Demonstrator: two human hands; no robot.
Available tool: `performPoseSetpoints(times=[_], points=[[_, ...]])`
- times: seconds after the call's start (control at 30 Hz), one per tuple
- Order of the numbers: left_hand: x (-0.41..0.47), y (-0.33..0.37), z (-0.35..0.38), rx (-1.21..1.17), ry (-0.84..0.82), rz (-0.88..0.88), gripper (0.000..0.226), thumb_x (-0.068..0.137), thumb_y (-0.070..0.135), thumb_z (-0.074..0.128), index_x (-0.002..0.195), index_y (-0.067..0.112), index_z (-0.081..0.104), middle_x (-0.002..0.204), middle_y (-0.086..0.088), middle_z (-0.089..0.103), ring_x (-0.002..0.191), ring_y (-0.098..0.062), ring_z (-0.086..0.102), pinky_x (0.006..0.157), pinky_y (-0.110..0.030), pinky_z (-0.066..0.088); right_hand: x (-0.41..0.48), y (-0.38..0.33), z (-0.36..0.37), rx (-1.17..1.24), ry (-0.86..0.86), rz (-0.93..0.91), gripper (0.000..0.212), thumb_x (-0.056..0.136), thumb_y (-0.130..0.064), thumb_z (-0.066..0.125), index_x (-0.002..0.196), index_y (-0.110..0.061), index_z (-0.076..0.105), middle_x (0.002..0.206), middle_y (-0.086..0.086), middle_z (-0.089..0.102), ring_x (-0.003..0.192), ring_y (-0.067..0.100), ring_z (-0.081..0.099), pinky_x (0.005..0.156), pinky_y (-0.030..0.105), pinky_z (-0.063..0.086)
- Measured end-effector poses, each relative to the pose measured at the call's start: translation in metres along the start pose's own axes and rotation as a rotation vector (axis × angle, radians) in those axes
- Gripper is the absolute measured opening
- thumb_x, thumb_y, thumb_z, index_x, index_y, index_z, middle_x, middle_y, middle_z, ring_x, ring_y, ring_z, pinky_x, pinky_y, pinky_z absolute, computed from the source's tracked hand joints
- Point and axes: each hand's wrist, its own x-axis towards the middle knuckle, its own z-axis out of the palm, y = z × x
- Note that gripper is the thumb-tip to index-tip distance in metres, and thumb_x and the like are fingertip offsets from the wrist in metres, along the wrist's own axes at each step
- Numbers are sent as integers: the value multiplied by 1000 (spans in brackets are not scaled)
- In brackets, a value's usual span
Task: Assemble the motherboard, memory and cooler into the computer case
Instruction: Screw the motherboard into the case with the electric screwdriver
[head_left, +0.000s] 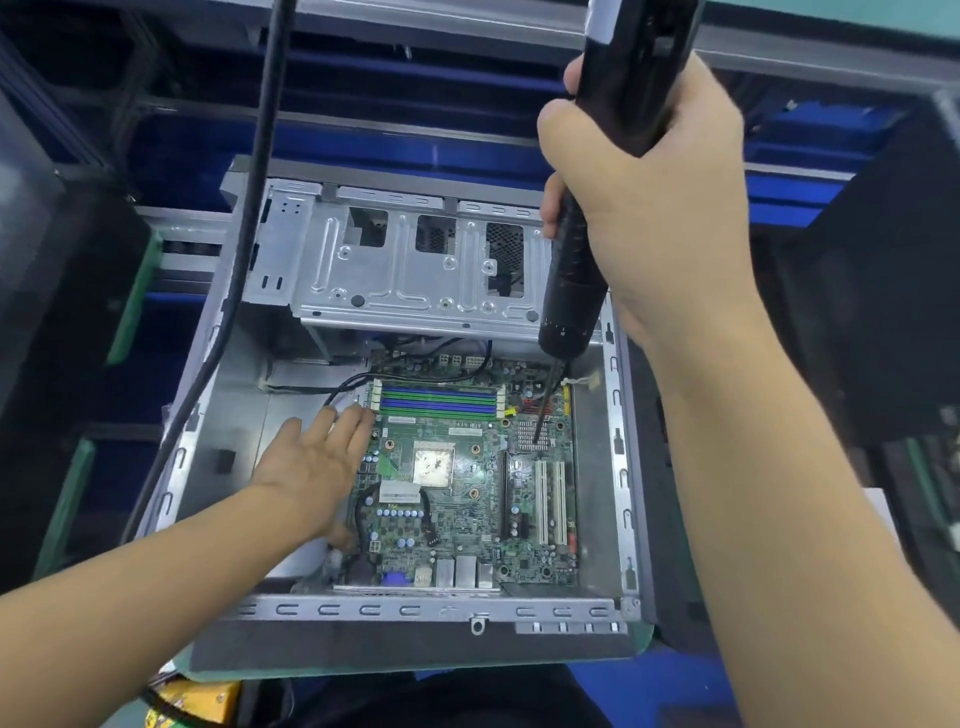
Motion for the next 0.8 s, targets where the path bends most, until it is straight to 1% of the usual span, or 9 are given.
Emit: performPoseSetpoints(times=[0.17,0.27,0.3,0.37,0.43,0.47,0.53,0.67,0.8], points=[[-1,-1,-5,-39,3,-17,142,65,79,64,151,7,-21,161,-5,-5,146,-27,7,112,-43,25,-4,-2,-4,7,-6,1,29,85,-15,67,98,6,51,75,1,53,55,28,54,54,40,53],[-4,-7,-10,-88,2,-36,132,66,70,70,154,11,-8,157,-3,9,144,-24,19,108,-41,29,-5,-6,-6,12,-6,-1,29,85,-15,67,97,5,52,74,1,53,57,36,54,53,39,51],[-4,-8,-13,-107,42,-49,117,71,60,71,154,13,3,154,-2,18,140,-22,26,106,-40,33,-5,-7,-7,12,-5,-3,29,85,-16,67,98,5,52,74,1,53,56,34,54,53,37,50],[-4,-10,-20,-186,192,-84,65,86,35,60,143,19,33,141,1,40,127,-19,45,98,-37,41,-5,-10,-7,14,-7,-3,28,85,-16,67,97,4,52,73,-1,53,53,27,55,54,33,50],[-7,-9,-32,-364,329,-138,24,92,25,49,116,27,53,121,5,58,104,-19,61,82,-35,47,-6,-15,-8,22,-3,-5,27,85,-14,67,97,4,52,72,-3,53,53,25,56,55,32,49],[-9,-7,-37,-465,371,-143,13,93,26,47,102,30,55,110,6,63,93,-19,63,71,-32,46,-6,-17,-9,28,0,-6,27,85,-13,67,97,5,52,71,-3,52,52,25,56,55,32,49],[-13,-1,-48,-638,397,-100,11,92,27,46,87,33,53,95,11,66,80,-17,61,59,-29,40,-6,-25,-10,36,4,-11,26,85,-12,67,98,6,53,71,-4,53,52,24,55,53,34,50],[-18,6,-70,-810,510,-60,18,92,25,44,89,38,57,82,17,61,77,-14,58,64,-31,48,-4,-50,-17,11,32,-54,15,86,-11,66,95,-6,55,75,-3,56,52,22,56,53,32,51],[-19,4,-84,-977,521,-71,15,92,26,47,94,38,54,75,16,62,64,-7,55,61,-31,50,-2,-83,-28,-52,62,-152,13,87,-12,65,92,-12,53,74,-6,55,52,21,56,52,30,50]])
